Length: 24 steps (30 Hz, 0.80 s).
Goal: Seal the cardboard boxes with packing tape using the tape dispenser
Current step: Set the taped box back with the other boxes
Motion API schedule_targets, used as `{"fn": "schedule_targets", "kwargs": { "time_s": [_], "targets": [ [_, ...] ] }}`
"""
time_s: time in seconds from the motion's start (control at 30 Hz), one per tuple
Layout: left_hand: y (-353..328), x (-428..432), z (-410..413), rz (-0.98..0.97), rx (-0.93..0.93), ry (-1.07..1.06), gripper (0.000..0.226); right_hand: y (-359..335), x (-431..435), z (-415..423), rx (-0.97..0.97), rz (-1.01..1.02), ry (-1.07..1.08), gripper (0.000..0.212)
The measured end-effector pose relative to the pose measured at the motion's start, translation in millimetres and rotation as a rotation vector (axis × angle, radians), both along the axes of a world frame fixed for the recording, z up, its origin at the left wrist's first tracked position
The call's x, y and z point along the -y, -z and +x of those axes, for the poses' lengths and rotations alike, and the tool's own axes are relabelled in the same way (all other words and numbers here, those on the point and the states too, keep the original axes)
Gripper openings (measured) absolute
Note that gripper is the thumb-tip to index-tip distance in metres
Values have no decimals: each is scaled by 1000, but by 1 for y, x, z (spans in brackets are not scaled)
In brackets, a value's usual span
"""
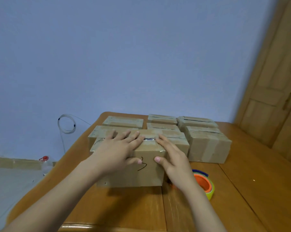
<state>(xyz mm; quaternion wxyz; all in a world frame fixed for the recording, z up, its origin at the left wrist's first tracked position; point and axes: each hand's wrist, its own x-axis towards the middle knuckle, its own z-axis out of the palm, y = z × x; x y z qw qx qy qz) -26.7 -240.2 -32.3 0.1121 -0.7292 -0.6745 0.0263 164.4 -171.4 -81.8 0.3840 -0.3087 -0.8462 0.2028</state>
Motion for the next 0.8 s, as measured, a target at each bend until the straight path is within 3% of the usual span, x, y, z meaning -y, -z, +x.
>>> {"fn": "schedule_targets", "kwargs": {
  "time_s": [0.27,0.4,0.5,0.8],
  "targets": [
    [-102,-35,-29,254,-68,19,74,-112,-53,-26,60,245,17,56],
    [-125,-80,-55,298,-26,29,72,-149,-98,-51,252,346,90,56],
    [-131,-113,-71,314,-22,20,70,-167,-131,-71,394,415,117,51],
    [-134,-208,-116,360,-11,-30,68,-172,-222,-126,519,626,203,53]
  ]
}}
